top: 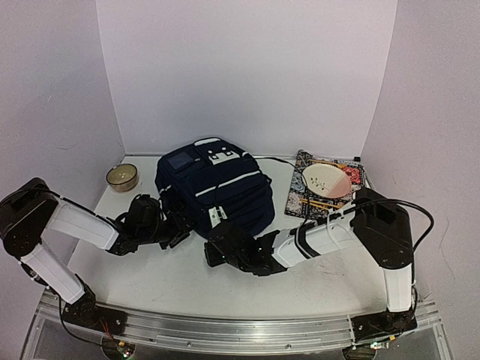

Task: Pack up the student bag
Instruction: Hold the largest pocket of the student bag, then pick up the largest pocket of the bag from the student bag.

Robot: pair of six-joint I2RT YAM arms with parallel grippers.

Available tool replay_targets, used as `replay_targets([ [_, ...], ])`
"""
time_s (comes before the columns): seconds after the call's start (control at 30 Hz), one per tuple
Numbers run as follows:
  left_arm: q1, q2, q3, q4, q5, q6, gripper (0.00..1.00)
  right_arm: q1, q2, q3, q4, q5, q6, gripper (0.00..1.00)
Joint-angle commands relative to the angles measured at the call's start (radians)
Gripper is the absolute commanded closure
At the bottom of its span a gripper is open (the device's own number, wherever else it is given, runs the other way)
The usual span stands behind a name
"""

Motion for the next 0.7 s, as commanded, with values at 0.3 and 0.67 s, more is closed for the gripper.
replay_targets([
  [0.3, -0.007, 0.123, 0.064, 0.166, 0.041, -0.065, 0.5, 0.005, -0.062, 0.014, -0.088, 0.106, 0.081, 0.75],
  [0.67, -0.008, 0.112, 0.031, 0.164, 0.018, -0.04, 0.5, 0.004, 0.049, 0.19, -0.26, 0.213, 0.189, 0.51],
])
